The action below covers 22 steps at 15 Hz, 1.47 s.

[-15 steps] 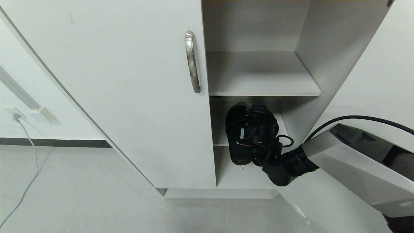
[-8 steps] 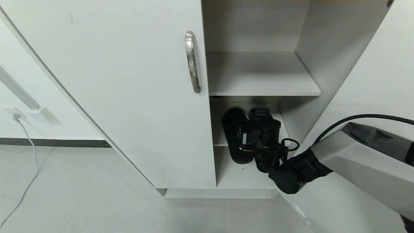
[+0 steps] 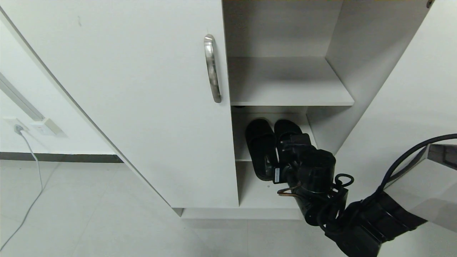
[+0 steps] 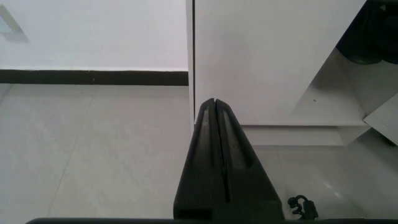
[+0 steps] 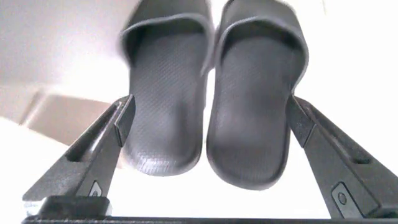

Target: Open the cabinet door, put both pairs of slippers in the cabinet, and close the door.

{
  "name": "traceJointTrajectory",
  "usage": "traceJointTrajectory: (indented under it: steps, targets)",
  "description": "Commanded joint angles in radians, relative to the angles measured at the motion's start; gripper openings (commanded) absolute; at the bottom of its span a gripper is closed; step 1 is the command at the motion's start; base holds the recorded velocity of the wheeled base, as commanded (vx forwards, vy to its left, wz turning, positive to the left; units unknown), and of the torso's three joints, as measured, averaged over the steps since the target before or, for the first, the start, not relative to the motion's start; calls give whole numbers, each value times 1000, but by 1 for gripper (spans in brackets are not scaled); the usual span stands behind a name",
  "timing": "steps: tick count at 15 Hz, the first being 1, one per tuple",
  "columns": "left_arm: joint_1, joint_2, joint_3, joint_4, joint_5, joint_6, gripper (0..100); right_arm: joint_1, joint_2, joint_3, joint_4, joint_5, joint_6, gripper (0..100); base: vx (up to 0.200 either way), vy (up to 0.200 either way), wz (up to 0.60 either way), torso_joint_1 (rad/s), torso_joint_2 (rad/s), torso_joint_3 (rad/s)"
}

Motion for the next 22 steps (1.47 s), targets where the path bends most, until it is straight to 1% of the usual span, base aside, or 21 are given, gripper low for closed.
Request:
traceJointTrajectory:
  steps: [1,8,10,14,22]
  targets:
    - [0,1,0,0,1,0,0,12,-35,40,-7,3,-1,100,0,0,0,0,0,0]
    - [0,1,0,0,-1,0,0,21,-17,49,-10,2,2,100,0,0,0,0,0,0]
    - [0,1,0,0,-1,-2,0,21,0,49,-39,2,-1,100,-200,0,0,7,2,5]
    - [0,1,0,0,-1,-2,0,23,2,49,-46,0,-3,100,-200,0,0,-4,1,0]
    - [0,1,0,0,-2,3,0,23,-6,60,-47,-3,-9,100,0,0,0,0,0,0]
